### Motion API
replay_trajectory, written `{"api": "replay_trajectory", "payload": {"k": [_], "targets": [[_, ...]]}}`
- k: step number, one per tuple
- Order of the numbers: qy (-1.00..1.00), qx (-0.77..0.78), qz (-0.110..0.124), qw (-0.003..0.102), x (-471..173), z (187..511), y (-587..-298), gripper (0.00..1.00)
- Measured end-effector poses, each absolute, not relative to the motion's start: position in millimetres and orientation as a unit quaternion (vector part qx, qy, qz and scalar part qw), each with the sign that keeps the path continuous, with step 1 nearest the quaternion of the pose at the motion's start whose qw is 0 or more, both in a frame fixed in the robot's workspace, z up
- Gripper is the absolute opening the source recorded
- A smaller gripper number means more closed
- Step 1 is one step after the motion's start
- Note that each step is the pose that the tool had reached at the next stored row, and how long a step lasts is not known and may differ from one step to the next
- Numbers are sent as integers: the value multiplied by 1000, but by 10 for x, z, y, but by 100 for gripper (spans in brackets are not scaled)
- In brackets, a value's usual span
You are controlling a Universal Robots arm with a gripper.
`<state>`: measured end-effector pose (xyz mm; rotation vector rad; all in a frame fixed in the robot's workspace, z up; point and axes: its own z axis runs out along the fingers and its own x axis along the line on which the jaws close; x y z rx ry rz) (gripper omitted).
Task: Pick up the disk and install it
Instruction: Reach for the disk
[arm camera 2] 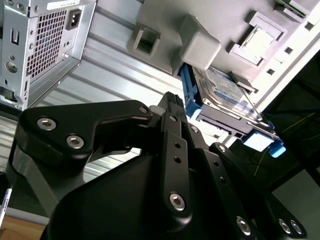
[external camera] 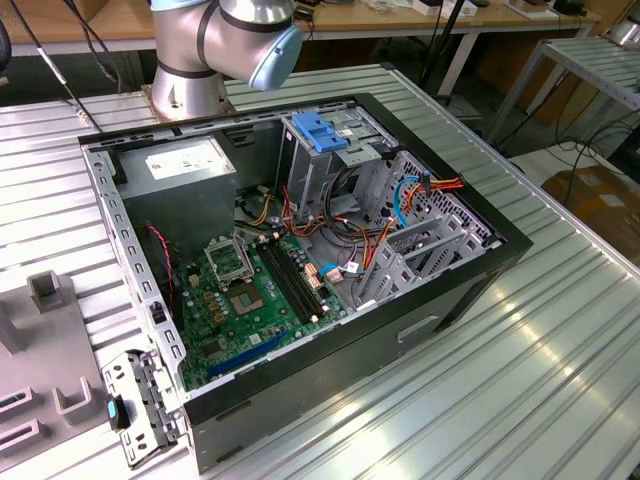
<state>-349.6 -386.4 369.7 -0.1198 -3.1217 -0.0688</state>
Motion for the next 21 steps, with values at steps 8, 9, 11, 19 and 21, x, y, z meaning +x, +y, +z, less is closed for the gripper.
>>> {"api": "replay_trajectory", "payload": {"k": [8, 9, 11, 19, 21], "targets": [[-999, -38, -22, 12, -3539, 3697, -3861, 11], [-999, -38, -22, 12, -3539, 3697, -3862, 11], [-999, -38, -22, 12, -3539, 3696, -3861, 11], [-999, -33, -22, 12, -3541, 3695, -3859, 11], [-999, -24, -22, 13, -3541, 3697, -3854, 11]]}}
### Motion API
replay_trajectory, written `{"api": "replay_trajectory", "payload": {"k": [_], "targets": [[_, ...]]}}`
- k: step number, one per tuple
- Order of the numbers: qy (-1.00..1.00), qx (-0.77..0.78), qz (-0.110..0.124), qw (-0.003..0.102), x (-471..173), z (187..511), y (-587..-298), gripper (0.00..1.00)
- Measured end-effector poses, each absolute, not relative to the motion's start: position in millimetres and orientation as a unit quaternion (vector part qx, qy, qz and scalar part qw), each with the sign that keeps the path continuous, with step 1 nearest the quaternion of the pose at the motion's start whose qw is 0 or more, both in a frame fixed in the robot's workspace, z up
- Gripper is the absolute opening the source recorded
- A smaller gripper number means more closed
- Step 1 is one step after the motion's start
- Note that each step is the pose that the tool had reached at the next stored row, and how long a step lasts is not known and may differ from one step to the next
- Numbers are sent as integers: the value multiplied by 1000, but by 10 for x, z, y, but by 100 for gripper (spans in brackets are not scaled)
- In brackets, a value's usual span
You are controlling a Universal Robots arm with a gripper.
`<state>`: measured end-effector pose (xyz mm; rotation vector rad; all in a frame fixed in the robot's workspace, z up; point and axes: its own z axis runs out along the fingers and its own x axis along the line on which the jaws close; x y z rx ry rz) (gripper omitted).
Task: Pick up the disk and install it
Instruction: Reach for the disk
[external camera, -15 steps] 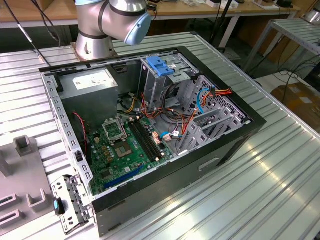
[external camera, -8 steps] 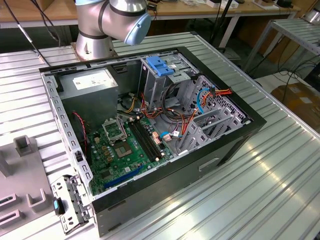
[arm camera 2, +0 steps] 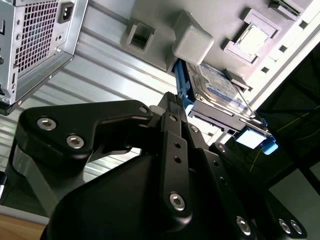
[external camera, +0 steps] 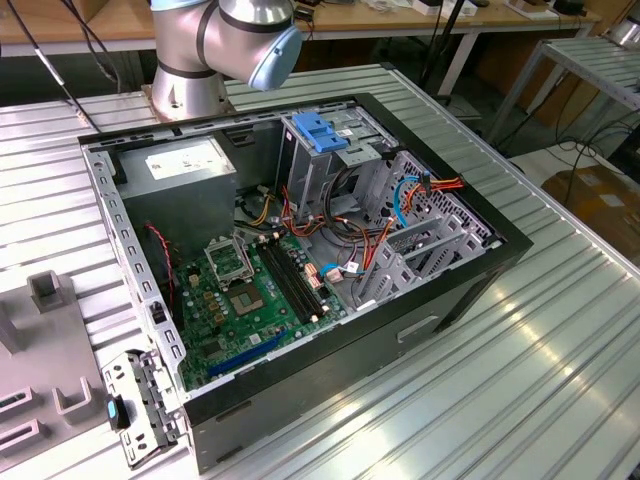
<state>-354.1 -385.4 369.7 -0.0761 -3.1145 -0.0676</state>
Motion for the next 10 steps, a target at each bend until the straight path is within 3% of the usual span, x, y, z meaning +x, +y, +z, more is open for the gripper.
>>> {"api": "replay_trajectory", "payload": {"k": [10], "targets": [[-1000, -11, -22, 13, -3652, 3694, -3852, 11]]}}
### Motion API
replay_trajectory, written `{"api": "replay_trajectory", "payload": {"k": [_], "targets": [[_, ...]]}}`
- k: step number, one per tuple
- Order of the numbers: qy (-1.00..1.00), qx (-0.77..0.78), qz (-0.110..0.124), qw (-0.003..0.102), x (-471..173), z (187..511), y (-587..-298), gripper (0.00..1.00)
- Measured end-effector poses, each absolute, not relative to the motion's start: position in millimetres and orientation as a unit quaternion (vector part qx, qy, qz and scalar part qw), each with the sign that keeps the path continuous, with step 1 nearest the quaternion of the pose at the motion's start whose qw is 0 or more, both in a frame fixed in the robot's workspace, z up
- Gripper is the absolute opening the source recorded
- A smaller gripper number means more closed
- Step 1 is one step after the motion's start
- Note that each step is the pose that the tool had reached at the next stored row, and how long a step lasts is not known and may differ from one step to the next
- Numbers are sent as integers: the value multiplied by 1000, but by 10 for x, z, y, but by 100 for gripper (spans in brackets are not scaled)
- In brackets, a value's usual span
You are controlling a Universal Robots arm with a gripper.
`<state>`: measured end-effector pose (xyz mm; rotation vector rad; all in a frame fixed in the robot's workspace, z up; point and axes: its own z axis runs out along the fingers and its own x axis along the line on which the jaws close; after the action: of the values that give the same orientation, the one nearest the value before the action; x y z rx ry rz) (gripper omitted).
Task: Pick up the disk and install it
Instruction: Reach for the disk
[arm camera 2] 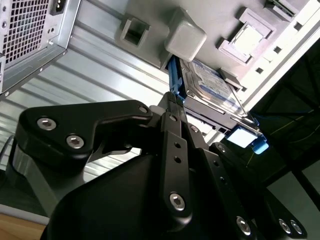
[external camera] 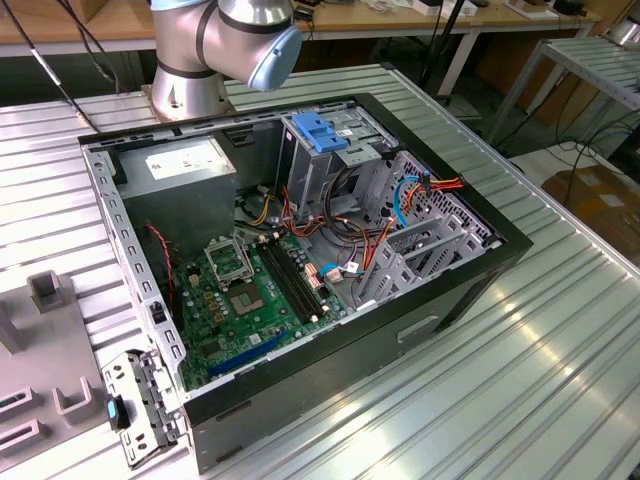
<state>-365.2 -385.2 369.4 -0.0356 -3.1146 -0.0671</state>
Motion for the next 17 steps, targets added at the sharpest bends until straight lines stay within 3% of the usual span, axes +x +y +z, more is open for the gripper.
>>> {"api": "replay_trajectory", "payload": {"k": [17], "targets": [[-1000, 12, -22, 14, -4065, 3611, -3805, 11]]}}
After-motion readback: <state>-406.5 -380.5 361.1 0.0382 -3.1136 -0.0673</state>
